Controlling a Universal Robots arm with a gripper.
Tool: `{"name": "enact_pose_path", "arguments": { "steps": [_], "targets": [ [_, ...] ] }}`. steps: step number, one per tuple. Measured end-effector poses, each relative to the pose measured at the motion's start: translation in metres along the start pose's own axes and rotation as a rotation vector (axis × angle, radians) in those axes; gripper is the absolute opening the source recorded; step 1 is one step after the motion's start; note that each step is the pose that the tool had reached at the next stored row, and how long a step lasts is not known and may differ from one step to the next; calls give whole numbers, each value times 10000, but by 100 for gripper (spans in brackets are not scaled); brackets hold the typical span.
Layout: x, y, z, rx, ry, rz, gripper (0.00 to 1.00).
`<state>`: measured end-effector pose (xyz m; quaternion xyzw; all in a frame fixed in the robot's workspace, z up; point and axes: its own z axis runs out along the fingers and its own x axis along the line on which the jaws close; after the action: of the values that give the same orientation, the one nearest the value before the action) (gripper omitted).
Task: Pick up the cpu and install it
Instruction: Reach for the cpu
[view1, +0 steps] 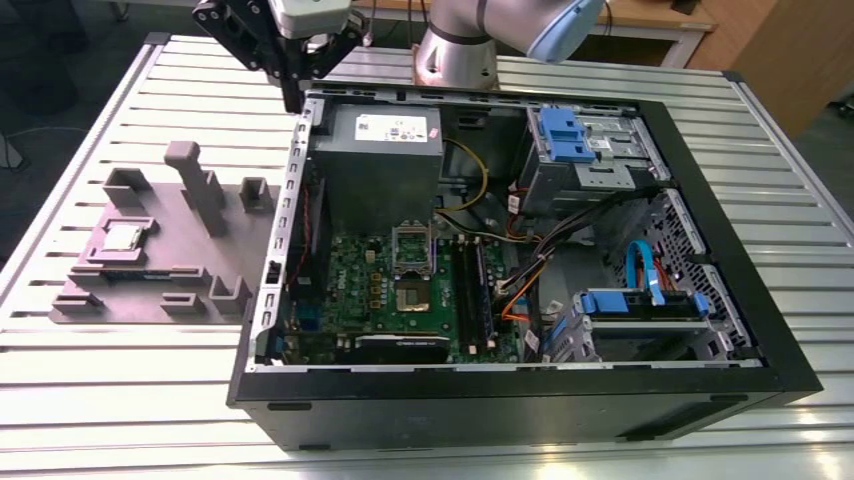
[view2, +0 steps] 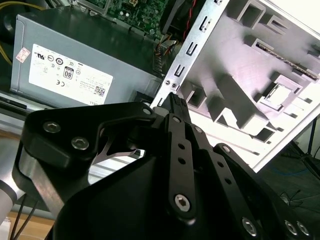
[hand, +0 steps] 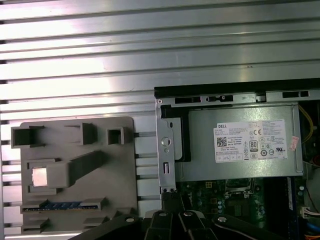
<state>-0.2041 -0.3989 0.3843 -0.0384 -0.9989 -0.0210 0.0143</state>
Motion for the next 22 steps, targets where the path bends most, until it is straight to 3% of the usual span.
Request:
{"name": "enact_pose_path", "arguments": {
  "steps": [22],
  "targets": [
    [52,-4,2,0,1,0,10]
  ]
}}
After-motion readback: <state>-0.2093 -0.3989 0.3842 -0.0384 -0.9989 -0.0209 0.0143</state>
